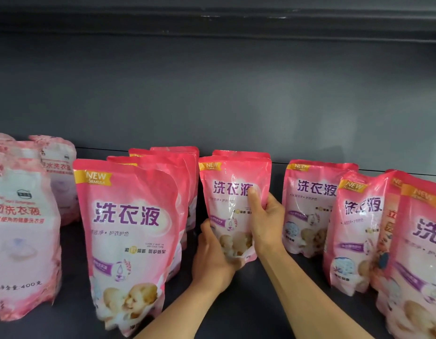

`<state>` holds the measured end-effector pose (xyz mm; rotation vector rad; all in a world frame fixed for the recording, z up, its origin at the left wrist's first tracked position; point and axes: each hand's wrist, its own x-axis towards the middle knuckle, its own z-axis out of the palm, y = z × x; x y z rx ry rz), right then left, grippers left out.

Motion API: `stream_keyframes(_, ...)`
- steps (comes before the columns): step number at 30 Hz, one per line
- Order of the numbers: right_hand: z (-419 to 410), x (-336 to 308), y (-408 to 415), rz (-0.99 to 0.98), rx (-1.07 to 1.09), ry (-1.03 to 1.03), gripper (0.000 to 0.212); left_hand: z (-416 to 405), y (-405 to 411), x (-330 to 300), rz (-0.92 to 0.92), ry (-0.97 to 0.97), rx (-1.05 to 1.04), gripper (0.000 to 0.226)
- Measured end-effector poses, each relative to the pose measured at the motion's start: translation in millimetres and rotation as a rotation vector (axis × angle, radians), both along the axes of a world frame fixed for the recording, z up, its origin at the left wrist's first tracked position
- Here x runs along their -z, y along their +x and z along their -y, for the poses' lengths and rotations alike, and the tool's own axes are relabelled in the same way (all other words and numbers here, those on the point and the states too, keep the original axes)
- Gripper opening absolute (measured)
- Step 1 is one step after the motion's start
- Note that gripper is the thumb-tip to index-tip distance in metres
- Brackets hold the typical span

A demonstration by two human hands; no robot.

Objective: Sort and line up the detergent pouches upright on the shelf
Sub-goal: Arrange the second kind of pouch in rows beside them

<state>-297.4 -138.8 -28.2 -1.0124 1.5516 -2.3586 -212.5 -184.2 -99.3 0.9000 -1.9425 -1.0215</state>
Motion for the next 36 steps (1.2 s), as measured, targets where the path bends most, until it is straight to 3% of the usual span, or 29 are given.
stream_keyframes(11,-1,1,-2,-0.029,0.113,0.014,0.023,-1,1,-1,0.053,-0.062,0.022,0.093)
stream_keyframes(18,-9,-3,2,-0.054,0.159,0.029,0.017,-2,3,-1,0.037,-0.076,0.033,0.107)
stream_keyframes(21,-32,-11,11,-0.105,0.194,-0.018,0.015,-10,9,-5,0.073,-0.205,-0.046,0.116)
stream_keyframes(25,-87,-16,29,-0.345,0.319,-0.009,0.027,-35,20,-21,-0.005,-0.486,-0.183,0.101)
stream_keyframes(29,-142,-28,19,-0.524,0.488,0.035,0.034,-67,13,-39,-0.047,-0.699,0.020,0.089)
stream_keyframes(32,-175,-45,1,-0.655,0.622,0.151,0.032,-97,-8,-56,0.007,-0.588,0.257,0.079)
stream_keyframes(36,-210,-57,-13,-0.849,0.780,0.325,0.038,-118,-57,-86,-0.139,-0.219,0.363,0.069)
